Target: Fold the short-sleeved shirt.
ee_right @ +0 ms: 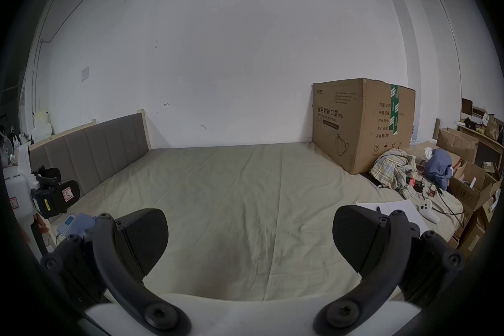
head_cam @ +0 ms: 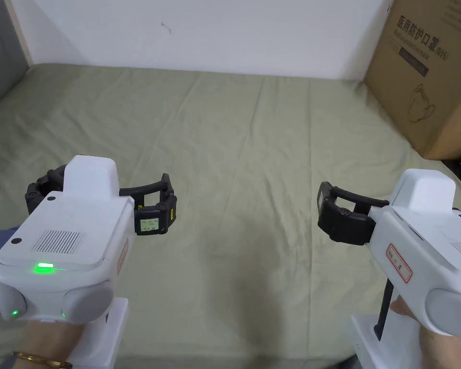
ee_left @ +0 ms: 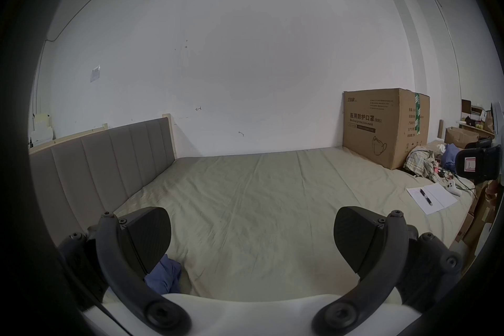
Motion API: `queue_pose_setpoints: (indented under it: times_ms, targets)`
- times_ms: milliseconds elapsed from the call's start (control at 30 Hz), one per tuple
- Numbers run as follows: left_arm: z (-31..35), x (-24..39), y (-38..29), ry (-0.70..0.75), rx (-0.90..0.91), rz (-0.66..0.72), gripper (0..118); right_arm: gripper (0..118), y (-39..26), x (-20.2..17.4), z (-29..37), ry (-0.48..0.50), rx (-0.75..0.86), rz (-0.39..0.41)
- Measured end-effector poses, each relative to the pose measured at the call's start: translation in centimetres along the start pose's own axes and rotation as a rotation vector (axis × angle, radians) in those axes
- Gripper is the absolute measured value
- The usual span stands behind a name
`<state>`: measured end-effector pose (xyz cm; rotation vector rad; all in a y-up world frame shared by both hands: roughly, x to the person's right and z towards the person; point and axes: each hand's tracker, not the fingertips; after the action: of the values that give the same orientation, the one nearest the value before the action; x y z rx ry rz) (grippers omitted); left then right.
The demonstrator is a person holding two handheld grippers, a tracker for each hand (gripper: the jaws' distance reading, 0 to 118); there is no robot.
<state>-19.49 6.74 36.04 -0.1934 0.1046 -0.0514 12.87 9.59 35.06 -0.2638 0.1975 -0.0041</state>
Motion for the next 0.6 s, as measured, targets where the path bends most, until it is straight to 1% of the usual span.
queue_pose_setpoints:
  times_ms: [133, 367, 600]
  targets:
    - [-0.04, 0.04, -0.01, 0.004, 0.0, 0.001, 118, 118, 0.03, -0.21, 0.14, 0.004, 0.0, -0.005]
    - [0.06, 0.15, -0.08, 0.004, -0.001, -0.005, 118, 118, -0.44, 0.47, -0.25, 0.004, -0.001, -0.008]
    - [0.39, 0.32, 0.16, 0.007, 0.001, -0.001, 118, 118, -0.67, 0.29, -0.04, 0.005, -0.007, 0.003]
